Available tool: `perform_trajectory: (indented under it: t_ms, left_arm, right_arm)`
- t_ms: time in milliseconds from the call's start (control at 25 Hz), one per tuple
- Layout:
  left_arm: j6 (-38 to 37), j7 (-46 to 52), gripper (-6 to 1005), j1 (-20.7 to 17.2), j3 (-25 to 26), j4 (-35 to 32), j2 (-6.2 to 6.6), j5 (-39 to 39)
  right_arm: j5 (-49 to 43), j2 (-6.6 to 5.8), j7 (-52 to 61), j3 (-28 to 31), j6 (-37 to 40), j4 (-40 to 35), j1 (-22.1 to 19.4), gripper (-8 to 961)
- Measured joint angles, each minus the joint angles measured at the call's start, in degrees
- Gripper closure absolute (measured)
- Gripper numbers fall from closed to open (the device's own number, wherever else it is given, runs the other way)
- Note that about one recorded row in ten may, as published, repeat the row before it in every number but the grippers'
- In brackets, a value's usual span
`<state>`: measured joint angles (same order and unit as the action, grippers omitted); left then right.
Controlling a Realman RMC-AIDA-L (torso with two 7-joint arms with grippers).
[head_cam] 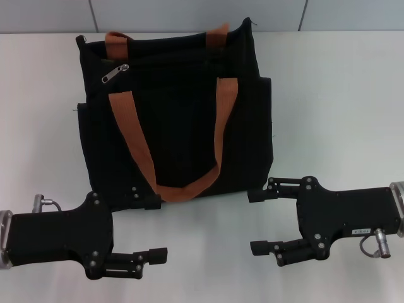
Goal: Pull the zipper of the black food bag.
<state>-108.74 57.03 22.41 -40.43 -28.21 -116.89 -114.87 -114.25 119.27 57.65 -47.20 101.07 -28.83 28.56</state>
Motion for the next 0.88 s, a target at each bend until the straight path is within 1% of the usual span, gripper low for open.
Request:
perform_trajectory:
  t_ms: [880]
  left_arm:
    - [-0.1, 0.0, 164, 0.0, 0.0, 0.0, -0.08, 0.0]
  right_arm:
    - [0.1, 0.00, 0.0, 0.0, 0.0, 0.0, -0.1, 134]
